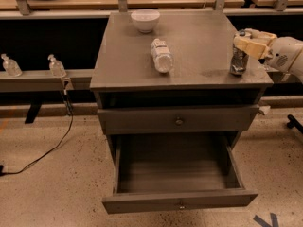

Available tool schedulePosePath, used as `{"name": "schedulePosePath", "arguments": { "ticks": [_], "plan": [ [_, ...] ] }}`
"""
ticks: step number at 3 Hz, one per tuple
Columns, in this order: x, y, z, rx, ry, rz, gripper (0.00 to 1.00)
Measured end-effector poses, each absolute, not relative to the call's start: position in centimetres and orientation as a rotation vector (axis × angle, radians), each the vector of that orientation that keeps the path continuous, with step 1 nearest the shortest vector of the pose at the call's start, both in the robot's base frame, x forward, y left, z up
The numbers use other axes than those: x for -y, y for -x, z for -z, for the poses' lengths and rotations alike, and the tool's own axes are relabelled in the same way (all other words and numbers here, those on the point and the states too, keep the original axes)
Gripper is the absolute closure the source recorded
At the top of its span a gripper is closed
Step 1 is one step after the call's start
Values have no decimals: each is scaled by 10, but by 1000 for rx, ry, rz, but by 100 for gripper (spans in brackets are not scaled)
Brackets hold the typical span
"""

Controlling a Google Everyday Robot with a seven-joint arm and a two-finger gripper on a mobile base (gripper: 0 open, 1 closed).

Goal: Pick redbull can from middle drawer and place on counter

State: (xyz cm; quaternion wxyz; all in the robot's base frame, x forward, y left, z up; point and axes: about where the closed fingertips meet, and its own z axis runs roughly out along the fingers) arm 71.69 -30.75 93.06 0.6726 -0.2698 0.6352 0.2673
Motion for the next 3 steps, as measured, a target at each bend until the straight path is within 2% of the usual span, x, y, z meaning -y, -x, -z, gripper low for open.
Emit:
{"name": "schedulePosePath", "arguments": {
  "ticks": [1, 2, 3],
  "plan": [
    [304, -718, -930, -1429, 611, -605, 5],
    [302, -717, -930, -1432, 621, -607, 0],
    [301, -712, -930, -1452, 663, -601, 0]
  ]
}}
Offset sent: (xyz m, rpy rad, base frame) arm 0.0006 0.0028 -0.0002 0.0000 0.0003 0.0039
